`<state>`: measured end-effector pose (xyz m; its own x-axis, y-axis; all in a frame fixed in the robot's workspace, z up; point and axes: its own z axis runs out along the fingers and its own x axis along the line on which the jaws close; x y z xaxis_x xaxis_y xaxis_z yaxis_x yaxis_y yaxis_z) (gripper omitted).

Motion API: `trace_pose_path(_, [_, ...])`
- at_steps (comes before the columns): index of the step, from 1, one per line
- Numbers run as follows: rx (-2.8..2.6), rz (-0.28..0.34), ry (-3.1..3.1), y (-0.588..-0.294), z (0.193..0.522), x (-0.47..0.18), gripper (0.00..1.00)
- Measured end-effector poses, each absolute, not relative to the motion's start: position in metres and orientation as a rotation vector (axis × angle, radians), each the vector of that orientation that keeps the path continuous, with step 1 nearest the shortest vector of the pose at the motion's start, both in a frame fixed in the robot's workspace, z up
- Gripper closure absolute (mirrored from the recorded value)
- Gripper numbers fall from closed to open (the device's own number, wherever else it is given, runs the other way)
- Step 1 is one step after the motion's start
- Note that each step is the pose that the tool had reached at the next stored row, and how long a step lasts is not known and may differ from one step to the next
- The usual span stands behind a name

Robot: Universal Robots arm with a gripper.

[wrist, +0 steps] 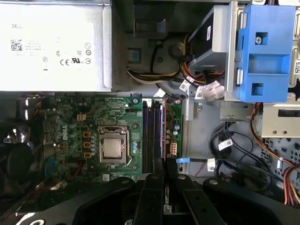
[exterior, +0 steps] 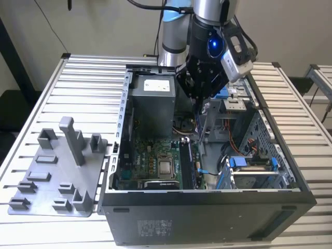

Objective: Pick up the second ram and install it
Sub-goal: 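Insert the second ram into the second slot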

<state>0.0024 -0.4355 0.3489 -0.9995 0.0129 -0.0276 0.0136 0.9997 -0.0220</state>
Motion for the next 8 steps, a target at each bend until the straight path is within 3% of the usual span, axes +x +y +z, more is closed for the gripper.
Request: trace_pose_path(8, [0.021,-0.035,3.114,-0.4355,0.3452,0.0024,0.86])
